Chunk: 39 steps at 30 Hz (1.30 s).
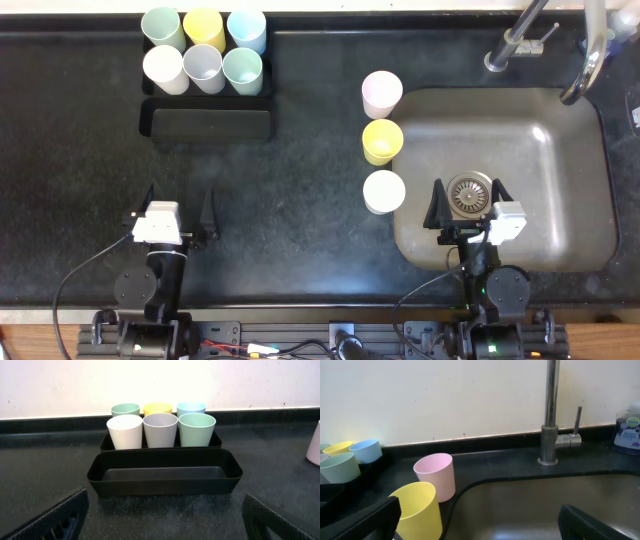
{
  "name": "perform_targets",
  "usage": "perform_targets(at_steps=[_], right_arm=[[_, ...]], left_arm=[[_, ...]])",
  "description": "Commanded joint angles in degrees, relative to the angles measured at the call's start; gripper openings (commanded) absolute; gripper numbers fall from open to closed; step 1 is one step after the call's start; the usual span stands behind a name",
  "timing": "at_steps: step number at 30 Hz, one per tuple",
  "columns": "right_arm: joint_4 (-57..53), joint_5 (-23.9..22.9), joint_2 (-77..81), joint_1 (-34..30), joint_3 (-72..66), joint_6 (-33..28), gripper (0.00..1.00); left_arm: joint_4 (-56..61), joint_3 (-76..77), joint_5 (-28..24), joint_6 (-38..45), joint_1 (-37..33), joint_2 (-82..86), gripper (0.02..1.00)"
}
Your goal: Store Cups
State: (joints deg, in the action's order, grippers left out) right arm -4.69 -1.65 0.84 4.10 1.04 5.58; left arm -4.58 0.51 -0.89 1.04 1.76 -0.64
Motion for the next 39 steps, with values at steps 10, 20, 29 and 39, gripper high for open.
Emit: perform_targets(at_steps=[10,20,29,39], right_arm=[[0.2,0.4,-0.6,-0.4,-0.7,0.0,0.996],[0.2,0.4,-0.6,-0.4,-0.7,0.0,0.996],[0.2,0.4,-0.6,-0.4,-0.7,0.0,0.998],[0.2,0.4,-0.6,-0.4,-0.7,0.0,0.998]], left_arm=[[-2.4,21.0,-16.9,-1.6,-0.2,-24.3,0.998],[-48.5,108.9,-28.9,-1.6,8.8,-91.6,0.998],[-79.2,169.5,-2.3,-27.2,28.0,-136.2,0.998],[-83.0,170.4,-2.6,-42.0,31.4,-148.1,0.996]])
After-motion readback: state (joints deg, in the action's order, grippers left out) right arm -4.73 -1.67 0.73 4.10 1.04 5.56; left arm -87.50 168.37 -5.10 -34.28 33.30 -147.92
